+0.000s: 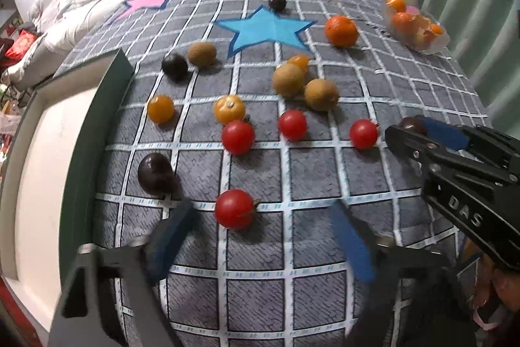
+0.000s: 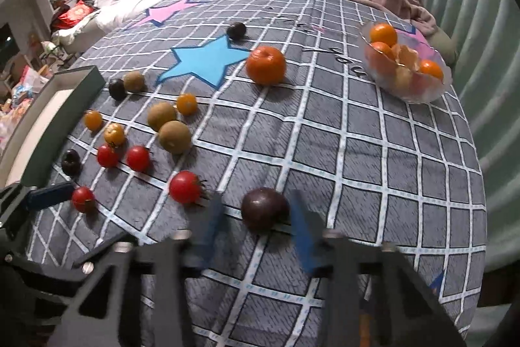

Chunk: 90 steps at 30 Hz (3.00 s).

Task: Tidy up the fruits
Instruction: 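Grasp a dark plum with the right tool while the left tool grasps a red cherry tomato, then carry both fruits over the white tray and open both tools to drop them, then move both tools back over the fruits on the tablecloth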

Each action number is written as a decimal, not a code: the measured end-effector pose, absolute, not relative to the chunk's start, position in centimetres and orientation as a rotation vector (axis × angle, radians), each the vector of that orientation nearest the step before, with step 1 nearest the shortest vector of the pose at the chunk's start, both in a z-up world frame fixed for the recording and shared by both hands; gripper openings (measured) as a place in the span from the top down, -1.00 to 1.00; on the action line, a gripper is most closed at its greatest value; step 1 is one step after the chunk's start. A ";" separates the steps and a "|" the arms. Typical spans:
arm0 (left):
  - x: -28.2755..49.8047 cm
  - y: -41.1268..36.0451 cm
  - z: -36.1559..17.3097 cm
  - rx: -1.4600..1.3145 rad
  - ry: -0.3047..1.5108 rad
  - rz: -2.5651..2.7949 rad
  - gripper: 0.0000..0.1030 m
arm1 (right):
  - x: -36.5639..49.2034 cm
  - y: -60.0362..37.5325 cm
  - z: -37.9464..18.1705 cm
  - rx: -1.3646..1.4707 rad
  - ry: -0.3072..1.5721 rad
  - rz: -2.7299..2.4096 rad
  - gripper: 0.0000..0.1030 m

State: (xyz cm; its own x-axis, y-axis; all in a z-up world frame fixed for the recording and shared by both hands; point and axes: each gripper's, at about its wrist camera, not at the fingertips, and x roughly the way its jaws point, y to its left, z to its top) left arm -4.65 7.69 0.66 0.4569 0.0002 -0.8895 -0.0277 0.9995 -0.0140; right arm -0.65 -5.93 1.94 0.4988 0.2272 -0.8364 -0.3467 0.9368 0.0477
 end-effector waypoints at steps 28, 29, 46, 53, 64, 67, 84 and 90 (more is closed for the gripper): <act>-10.8 14.0 5.8 -0.154 0.969 -0.037 0.46 | -7.4 -4.3 5.7 0.021 1.000 0.458 0.39; -11.0 14.5 6.0 -0.156 0.965 -0.029 0.46 | -7.5 -3.6 6.0 0.017 0.997 0.467 0.39; -13.6 26.5 4.7 -0.188 0.974 0.228 0.46 | -9.6 11.8 7.5 -0.087 1.001 0.684 0.39; -13.8 29.9 2.8 -0.218 1.012 0.293 0.46 | -9.5 16.5 6.5 -0.121 1.030 0.733 0.39; -13.6 30.6 1.4 -0.191 1.038 0.299 0.46 | -9.6 19.4 5.2 -0.204 1.055 0.727 0.30; -13.6 30.4 1.3 -0.180 1.040 0.293 0.44 | -9.7 19.4 5.6 -0.197 1.043 0.729 -0.11; -14.5 28.5 3.2 -0.168 1.004 0.262 -0.74 | -10.1 14.2 7.8 -0.160 0.992 0.612 -1.00; -14.7 26.1 4.3 -0.143 0.990 0.215 -0.74 | -10.3 9.6 7.3 -0.125 1.014 0.561 -1.00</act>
